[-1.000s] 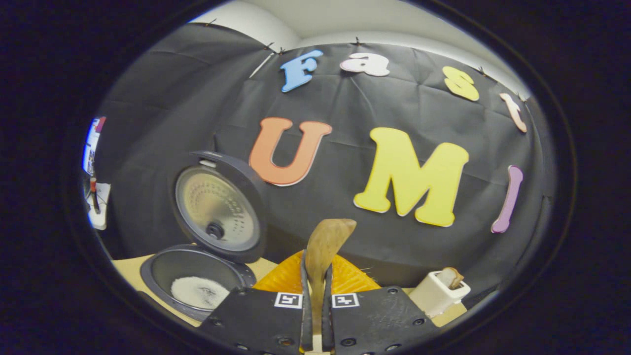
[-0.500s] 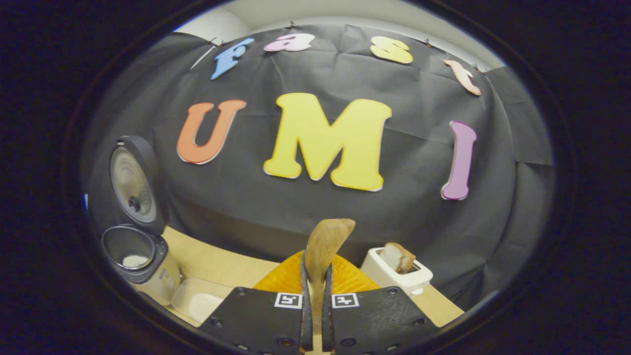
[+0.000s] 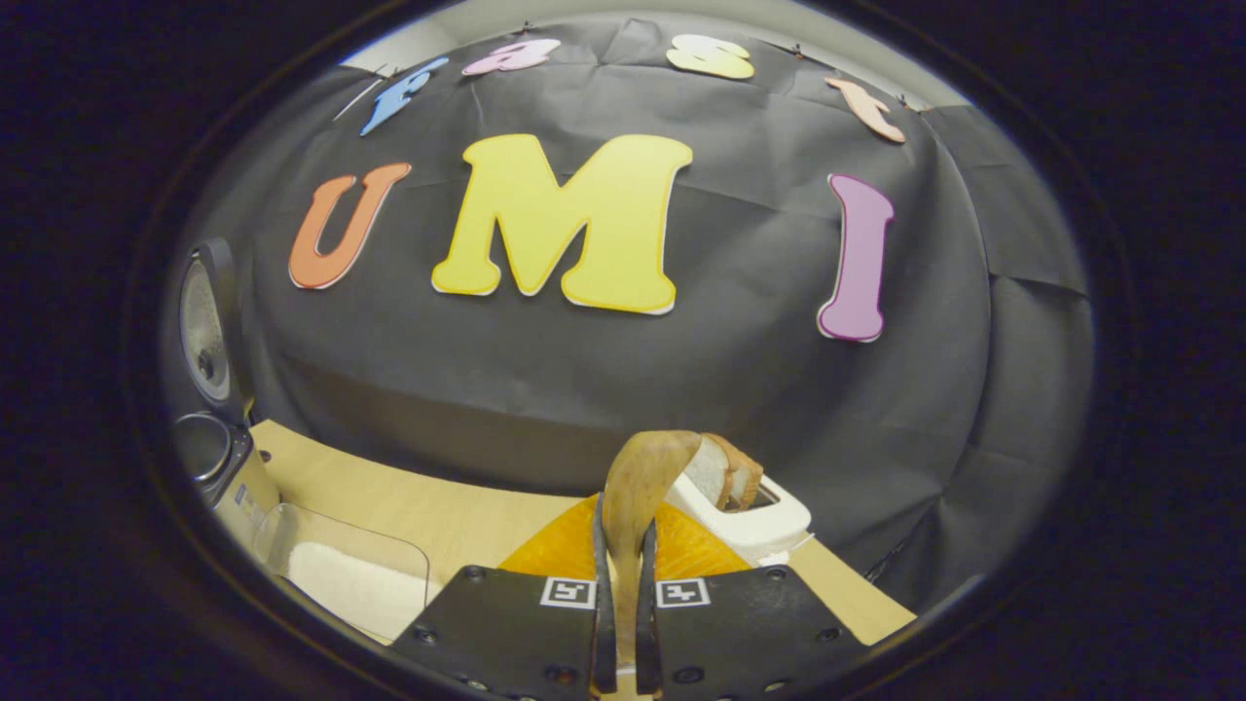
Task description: Close the left gripper, press the button to open the rice cooker; take a wooden spoon from the chopstick holder with the right hand, scoop a spoonful of rice and pour it into the rice cooker, then put the wooden spoon back into the chopstick holder.
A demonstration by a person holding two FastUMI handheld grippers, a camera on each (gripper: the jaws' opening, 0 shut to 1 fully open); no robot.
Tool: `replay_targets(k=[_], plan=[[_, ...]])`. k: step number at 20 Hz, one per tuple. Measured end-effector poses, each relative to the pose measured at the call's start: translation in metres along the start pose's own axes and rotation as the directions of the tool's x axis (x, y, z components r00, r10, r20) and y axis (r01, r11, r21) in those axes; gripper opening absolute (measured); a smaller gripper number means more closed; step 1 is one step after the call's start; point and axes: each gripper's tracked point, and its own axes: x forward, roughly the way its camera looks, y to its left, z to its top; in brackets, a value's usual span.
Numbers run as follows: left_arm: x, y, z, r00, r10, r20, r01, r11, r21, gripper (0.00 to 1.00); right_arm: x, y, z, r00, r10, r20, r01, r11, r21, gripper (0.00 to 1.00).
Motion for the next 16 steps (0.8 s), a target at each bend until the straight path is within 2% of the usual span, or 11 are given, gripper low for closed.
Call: replay_targets(k=[3,4,6,10,11,12,13,14,15,16], plan=[[0.000,0.002,0.003,1.000,0.005,0.007,-0.005,1.000,0.008,0.99,-0.004,-0.001,-0.008,0.999,0.021,-0.037,-0.019,0.999,0.043,0.12],[-0.001,0.003,0.003,1.000,0.006,0.009,-0.006,1.000,0.007,0.99,-0.006,-0.003,-0.010,0.999,0.015,-0.042,-0.012,0.998,0.056,0.10],[-0.002,0.003,0.004,1.000,0.003,0.008,-0.003,1.000,0.002,0.99,-0.007,-0.007,-0.017,0.998,0.017,-0.062,-0.011,0.996,0.085,0.15],[-0.005,0.003,0.008,1.000,-0.001,0.021,0.001,1.000,-0.005,0.99,-0.016,-0.013,-0.036,0.993,0.036,-0.117,-0.019,0.989,0.146,0.14],[-0.005,0.003,0.009,1.000,-0.003,0.023,0.003,1.000,-0.010,0.99,-0.017,-0.015,-0.038,0.992,0.039,-0.120,-0.021,0.989,0.148,0.15],[-0.005,0.002,0.010,1.000,-0.006,0.024,0.006,1.000,-0.016,0.99,-0.017,-0.016,-0.046,0.988,0.046,-0.146,-0.024,0.988,0.152,0.21],[-0.006,0.001,0.009,1.000,-0.011,0.022,0.011,1.000,-0.023,0.94,-0.024,-0.016,-0.049,0.986,0.051,-0.157,-0.026,0.987,0.155,0.24],[-0.006,0.001,0.010,1.000,-0.016,0.022,0.016,0.999,-0.027,0.99,-0.025,-0.017,-0.048,0.986,0.043,-0.161,-0.020,0.989,0.146,0.24],[-0.007,0.001,0.010,1.000,-0.019,0.022,0.019,0.999,-0.030,0.99,-0.027,-0.022,-0.044,0.989,0.027,-0.144,-0.008,0.991,0.131,0.24],[-0.008,0.000,0.011,0.999,-0.020,0.025,0.021,0.999,-0.031,0.99,-0.027,-0.025,-0.040,0.993,0.011,-0.121,0.003,0.993,0.117,0.30]])
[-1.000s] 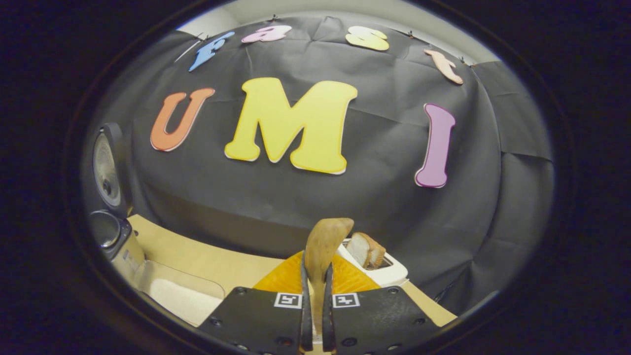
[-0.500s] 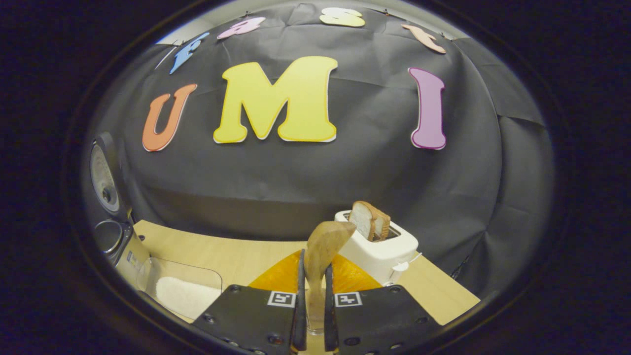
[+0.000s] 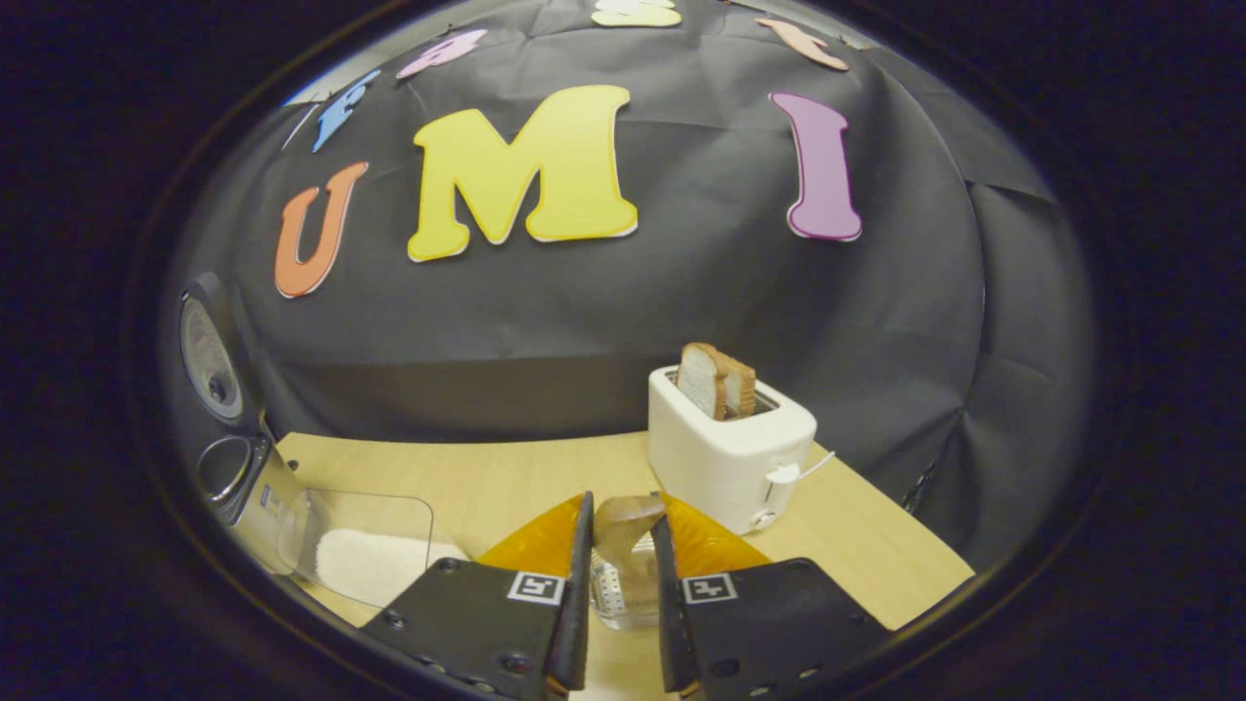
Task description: Close the left gripper, press the button to open the rice cooker; take a wooden spoon from the chopstick holder with the right hand, scoop a spoonful of rice and pour it into the rice cooker, then put the wooden spoon back into the chopstick holder.
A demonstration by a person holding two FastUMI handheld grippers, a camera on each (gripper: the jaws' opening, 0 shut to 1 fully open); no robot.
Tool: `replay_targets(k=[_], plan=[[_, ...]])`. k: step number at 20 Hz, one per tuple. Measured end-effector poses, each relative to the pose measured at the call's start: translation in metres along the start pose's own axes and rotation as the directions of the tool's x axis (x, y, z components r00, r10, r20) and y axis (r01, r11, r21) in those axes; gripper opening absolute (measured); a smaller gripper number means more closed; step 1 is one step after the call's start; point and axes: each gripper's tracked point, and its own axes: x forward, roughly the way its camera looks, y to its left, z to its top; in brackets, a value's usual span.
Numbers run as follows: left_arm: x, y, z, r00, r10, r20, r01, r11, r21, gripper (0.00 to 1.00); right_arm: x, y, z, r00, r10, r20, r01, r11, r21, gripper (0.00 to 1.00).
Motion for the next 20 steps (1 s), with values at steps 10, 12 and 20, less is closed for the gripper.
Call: replay_targets(k=[10,12,20], plan=[[-0.002,-0.009,0.003,1.000,-0.006,0.009,0.006,1.000,0.021,0.99,-0.048,-0.008,0.046,0.990,-0.026,0.138,0.033,0.998,-0.051,0.46],[-0.005,-0.010,0.006,1.000,-0.004,0.021,0.003,0.999,0.032,0.99,-0.055,-0.011,0.048,0.990,-0.028,0.135,0.035,0.998,-0.052,0.49],[-0.013,-0.020,0.015,0.998,-0.019,0.052,0.017,0.999,0.047,0.99,-0.088,-0.015,0.052,0.988,0.012,0.153,-0.004,0.999,-0.051,0.58]])
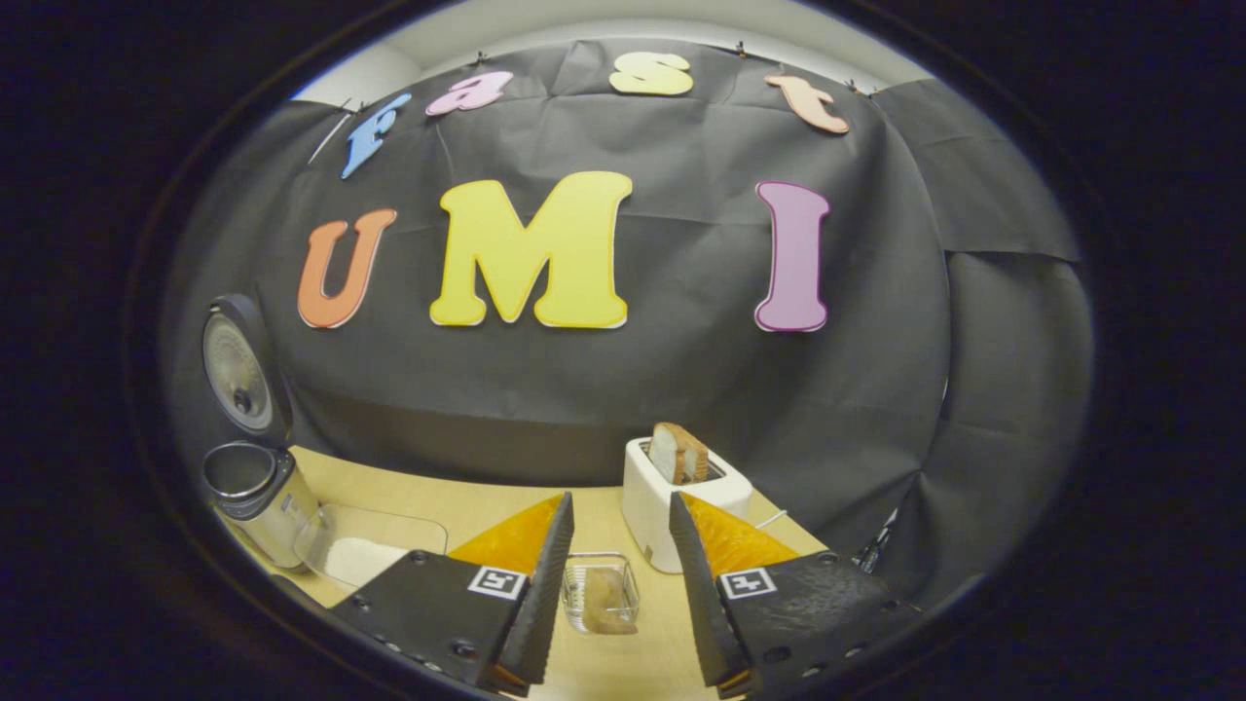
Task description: Close the left gripper, press the button to open the rice cooker; take a wooden spoon from the chopstick holder with the right hand, scoop a spoonful of rice and pour it into the rice cooker, then put the wooden spoon back into the chopstick holder.
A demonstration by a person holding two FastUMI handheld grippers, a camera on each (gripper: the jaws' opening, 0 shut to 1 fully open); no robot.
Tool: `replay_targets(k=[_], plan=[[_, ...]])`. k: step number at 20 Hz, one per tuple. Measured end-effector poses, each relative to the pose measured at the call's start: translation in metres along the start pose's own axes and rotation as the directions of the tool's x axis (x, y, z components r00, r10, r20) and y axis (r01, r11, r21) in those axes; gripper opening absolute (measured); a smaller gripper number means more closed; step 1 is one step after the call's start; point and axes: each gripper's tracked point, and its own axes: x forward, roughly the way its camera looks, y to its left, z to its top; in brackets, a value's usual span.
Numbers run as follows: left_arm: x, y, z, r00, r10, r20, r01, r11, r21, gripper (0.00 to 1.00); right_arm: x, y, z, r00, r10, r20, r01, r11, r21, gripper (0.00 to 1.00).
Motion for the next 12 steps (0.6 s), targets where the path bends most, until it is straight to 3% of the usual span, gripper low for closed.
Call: replay_targets(k=[3,8,12], plan=[[0.003,0.002,-0.001,1.000,0.019,-0.007,-0.019,1.000,0.002,0.99,-0.008,-0.001,-0.002,0.999,0.032,0.005,-0.032,0.999,0.009,0.67],[0.014,0.017,0.006,0.996,0.089,-0.002,-0.089,0.996,0.026,0.99,-0.022,-0.006,0.004,0.994,0.090,0.065,-0.089,0.996,-0.019,0.92],[0.034,0.037,0.038,0.990,0.137,0.027,-0.136,0.991,-0.010,0.99,-0.040,-0.008,-0.001,0.985,0.124,0.117,-0.121,0.992,-0.029,0.96]])
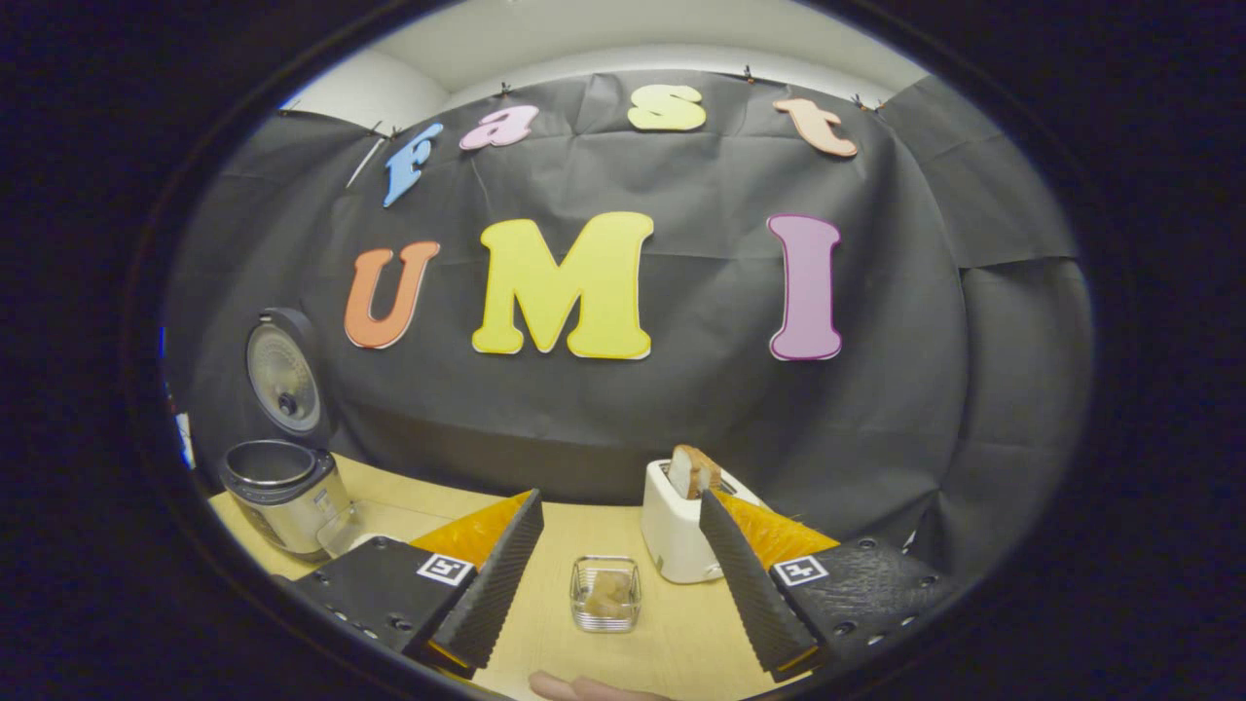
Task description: Close the left gripper, press the button to open the rice cooker; take a wooden spoon from the chopstick holder with the right hand, scoop a spoonful of rice and pour it into the rice cooker, then put the wooden spoon back into the chopstick holder.
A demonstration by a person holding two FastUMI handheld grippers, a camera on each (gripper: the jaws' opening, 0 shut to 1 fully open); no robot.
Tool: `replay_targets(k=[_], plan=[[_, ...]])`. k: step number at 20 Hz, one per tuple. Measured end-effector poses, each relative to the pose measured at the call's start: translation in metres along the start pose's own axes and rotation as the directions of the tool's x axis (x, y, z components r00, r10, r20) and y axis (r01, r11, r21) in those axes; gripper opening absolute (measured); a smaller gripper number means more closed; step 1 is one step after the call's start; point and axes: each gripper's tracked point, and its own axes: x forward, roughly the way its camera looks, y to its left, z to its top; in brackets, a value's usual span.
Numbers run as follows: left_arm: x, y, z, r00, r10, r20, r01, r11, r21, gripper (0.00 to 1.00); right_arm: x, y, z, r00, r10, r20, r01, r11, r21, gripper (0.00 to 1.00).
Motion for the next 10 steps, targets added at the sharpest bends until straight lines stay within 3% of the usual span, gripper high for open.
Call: replay_targets(k=[10], plan=[[0.068,0.016,0.083,0.995,0.068,0.070,-0.068,0.998,-0.002,0.99,-0.039,0.008,-0.024,0.996,0.078,0.040,-0.076,0.996,-0.055,0.95]])
